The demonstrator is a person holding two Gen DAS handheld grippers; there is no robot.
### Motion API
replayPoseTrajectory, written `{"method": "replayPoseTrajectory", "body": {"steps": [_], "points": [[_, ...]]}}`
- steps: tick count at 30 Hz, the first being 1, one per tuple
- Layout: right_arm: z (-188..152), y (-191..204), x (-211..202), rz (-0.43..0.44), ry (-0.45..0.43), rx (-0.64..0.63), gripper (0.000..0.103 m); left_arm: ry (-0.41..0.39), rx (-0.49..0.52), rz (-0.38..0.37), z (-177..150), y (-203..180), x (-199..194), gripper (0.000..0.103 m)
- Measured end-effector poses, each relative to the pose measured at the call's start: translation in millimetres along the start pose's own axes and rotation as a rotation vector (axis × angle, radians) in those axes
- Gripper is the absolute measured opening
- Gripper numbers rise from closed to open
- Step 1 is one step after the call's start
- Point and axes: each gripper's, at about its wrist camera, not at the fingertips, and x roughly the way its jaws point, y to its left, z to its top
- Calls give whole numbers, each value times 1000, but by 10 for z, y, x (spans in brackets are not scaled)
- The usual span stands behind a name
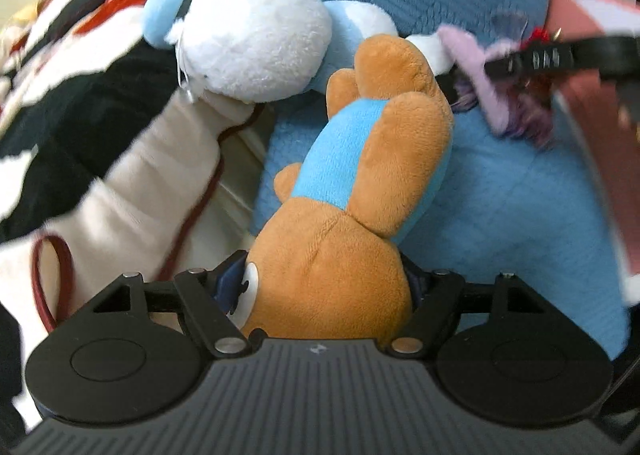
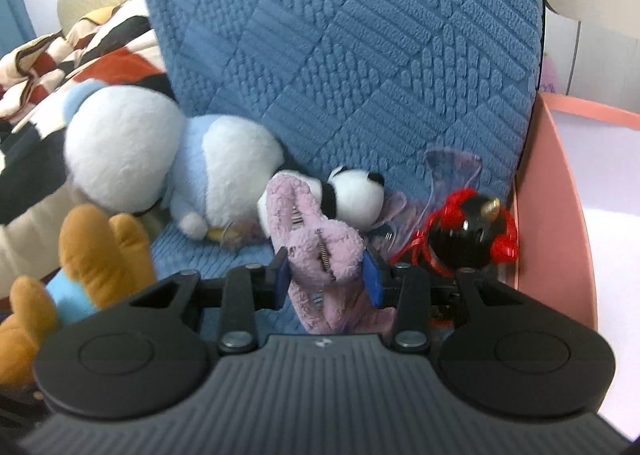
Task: Organize objects
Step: 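Grasp the orange bear with the left tool while the right tool grasps the pink bunny, then lift and carry the bear and bunny over the pink box with both tools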
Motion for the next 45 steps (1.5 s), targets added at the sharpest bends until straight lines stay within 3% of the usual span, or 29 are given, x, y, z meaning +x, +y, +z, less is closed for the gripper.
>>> {"method": "replayPoseTrajectory", "body": {"steps": [9, 15, 27, 45], "points": [[-310, 102, -308, 19, 62, -2, 41, -9, -277, -139, -253, -148, -69, 79], [-520, 183, -442, 42, 110, 38, 41, -21, -381, -143, -434, -175, -65, 79], [-882, 341, -584, -28, 132, -3, 41, 0, -456, -173, -584, -78, 115, 79], [-692, 402, -892, -85, 175, 5, 41, -26, -488, -239, -589, -231, 19, 79]]}}
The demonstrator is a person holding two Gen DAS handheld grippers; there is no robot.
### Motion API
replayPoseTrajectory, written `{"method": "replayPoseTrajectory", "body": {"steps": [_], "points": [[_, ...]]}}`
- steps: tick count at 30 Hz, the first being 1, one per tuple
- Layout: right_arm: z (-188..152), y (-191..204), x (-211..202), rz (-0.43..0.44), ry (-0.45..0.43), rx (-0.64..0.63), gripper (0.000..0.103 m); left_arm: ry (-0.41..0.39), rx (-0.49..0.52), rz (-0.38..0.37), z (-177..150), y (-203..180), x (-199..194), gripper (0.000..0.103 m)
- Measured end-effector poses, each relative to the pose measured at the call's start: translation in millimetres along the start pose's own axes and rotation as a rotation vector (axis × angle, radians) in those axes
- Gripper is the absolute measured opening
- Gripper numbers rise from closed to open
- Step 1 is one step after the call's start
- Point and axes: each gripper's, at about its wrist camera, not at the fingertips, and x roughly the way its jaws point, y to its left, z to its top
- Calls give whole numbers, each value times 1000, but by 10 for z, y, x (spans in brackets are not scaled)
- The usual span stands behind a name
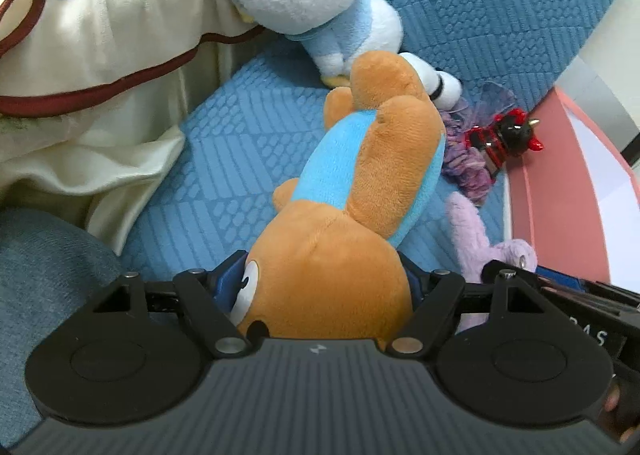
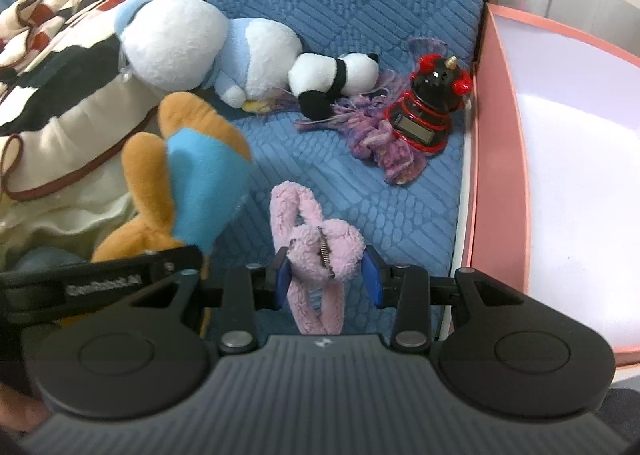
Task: Organize objects
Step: 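Lift and carry the bear and bunny over the pink box with both tools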
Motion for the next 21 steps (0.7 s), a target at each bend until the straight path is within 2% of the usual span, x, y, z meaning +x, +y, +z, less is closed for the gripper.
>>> {"method": "replayPoseTrajectory", "body": {"steps": [4, 9, 18, 21], "points": [[3, -69, -64, -25, 21, 36, 41, 16, 27, -14, -107, -64, -68, 79], [61, -170, -217, -28, 0, 63, 41, 27, 22, -39, -140, -140, -168, 79], [148, -434, -485, 24, 9, 148, 41, 27, -22, -97, 33, -391, -376, 79], [213, -537, -556, 44, 21, 189, 41, 8, -28, -79, 128, -568, -474, 79]]}}
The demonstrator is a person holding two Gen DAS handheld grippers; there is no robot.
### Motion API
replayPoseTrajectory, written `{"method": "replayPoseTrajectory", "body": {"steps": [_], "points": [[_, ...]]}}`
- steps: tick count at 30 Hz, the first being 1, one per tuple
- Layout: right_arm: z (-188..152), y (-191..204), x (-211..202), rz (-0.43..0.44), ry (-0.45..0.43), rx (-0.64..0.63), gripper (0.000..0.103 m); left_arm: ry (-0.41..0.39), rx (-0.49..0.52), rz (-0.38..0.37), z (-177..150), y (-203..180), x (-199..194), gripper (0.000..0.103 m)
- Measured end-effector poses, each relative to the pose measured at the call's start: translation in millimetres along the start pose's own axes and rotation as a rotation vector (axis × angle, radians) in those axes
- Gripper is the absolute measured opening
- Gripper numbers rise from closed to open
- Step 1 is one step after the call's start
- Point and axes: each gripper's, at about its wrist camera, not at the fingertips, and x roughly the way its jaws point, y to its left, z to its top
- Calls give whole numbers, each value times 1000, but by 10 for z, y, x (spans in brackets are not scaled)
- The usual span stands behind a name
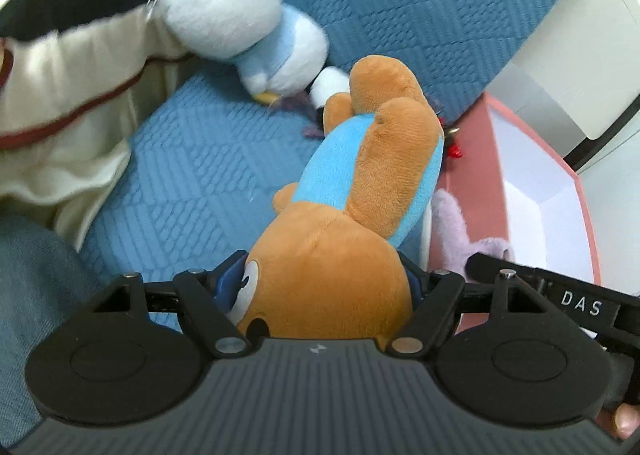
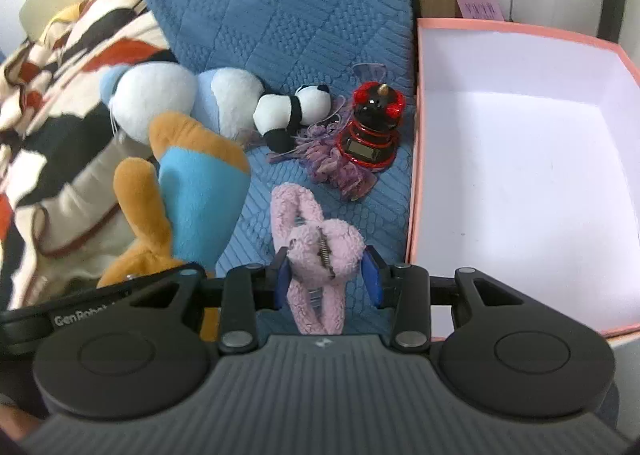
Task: Organize objects
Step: 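Lift and carry the bear and bunny over the pink box with both tools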
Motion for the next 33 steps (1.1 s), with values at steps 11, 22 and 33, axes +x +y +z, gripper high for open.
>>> {"method": "replayPoseTrajectory", "body": {"steps": [11, 22, 33], "points": [[570, -329, -385, -42, -55, 18, 41, 91, 67, -78, 531, -678, -11, 79], [977, -836, -820, -101, -155, 45, 41, 146, 122, -185, 1015, -1589, -31, 79], [929, -1673, -626, -149, -126, 151, 41, 207, 278, -165, 988, -2393, 384, 79]]}}
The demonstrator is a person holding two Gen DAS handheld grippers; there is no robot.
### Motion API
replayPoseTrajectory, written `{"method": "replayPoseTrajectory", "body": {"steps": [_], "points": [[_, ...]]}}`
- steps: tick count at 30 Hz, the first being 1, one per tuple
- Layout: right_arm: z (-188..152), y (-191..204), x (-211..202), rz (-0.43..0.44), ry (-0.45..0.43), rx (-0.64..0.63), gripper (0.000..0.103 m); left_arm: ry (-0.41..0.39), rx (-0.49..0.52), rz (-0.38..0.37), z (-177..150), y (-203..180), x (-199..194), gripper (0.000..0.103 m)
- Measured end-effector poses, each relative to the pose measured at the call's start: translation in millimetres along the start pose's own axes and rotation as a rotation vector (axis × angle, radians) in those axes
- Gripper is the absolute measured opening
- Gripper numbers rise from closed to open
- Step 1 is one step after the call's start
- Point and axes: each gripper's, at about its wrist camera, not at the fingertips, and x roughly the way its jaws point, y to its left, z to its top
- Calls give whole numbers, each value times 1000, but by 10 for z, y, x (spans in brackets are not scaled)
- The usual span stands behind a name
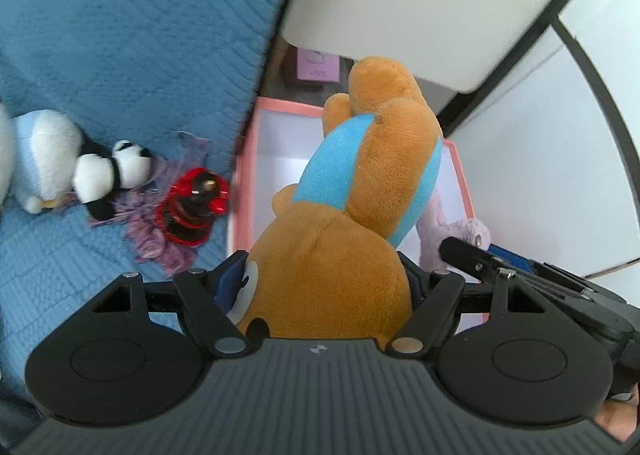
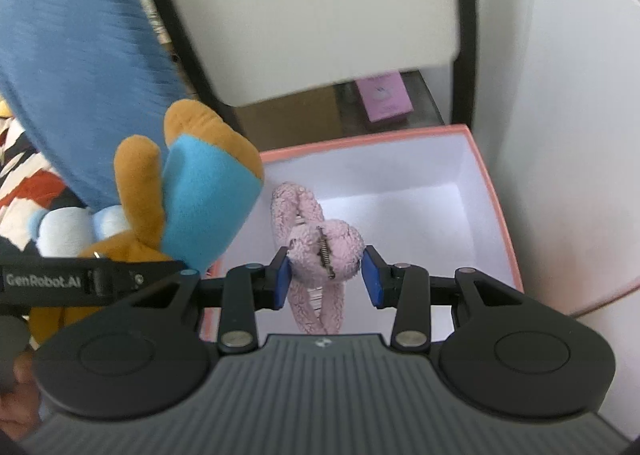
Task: Organize objects
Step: 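Lift and carry the bear and bunny over the pink box with both tools, then open both tools to drop the bear and bunny into the box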
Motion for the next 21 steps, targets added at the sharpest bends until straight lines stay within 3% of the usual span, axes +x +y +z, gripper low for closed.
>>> {"method": "replayPoseTrajectory", "body": {"steps": [13, 21], "points": [[-292, -621, 648, -41, 87, 47, 41, 94, -4, -2, -137, -203, 785, 79], [-339, -584, 643, -82, 39, -28, 42, 100, 5, 48, -272, -122, 946, 80]]}}
